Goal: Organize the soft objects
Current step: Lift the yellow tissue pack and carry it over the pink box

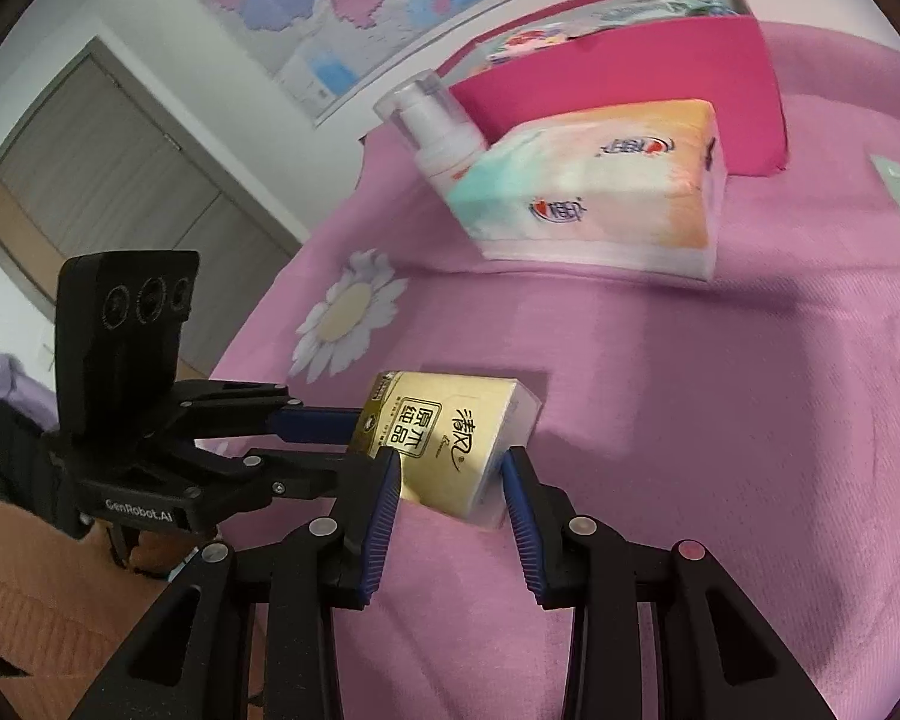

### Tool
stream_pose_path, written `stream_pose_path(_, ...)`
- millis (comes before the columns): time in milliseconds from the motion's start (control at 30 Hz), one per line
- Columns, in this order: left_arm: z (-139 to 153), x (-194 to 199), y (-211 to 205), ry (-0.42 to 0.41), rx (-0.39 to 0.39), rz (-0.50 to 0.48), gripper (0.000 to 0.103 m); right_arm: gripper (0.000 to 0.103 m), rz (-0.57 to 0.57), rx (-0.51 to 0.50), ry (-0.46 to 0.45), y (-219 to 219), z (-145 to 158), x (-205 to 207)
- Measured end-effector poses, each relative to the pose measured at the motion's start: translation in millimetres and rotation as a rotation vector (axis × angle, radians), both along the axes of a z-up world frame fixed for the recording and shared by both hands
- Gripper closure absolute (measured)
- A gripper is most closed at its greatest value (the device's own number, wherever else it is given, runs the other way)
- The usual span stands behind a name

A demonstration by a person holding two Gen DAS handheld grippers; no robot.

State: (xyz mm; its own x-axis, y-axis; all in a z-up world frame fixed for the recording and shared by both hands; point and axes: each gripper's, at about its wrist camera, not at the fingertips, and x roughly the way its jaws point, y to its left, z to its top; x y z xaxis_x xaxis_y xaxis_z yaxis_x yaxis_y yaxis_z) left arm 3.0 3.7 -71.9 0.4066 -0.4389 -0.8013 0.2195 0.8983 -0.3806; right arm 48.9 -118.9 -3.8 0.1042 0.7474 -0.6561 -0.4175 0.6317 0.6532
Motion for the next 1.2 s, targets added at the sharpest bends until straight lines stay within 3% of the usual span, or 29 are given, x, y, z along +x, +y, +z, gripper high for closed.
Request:
stream_pose_path(467, 11, 3, -3, -0.043, 0.038, -0.013, 0.062, 0.068, -0.028, -0.022, -0.027, 1, 9, 2)
stream_pose_path(1200, 85, 39, -2, -0.255, 0.108, -0.033, 0.062, 0.068, -0.113, 0.025, -0.227, -8, 75, 49)
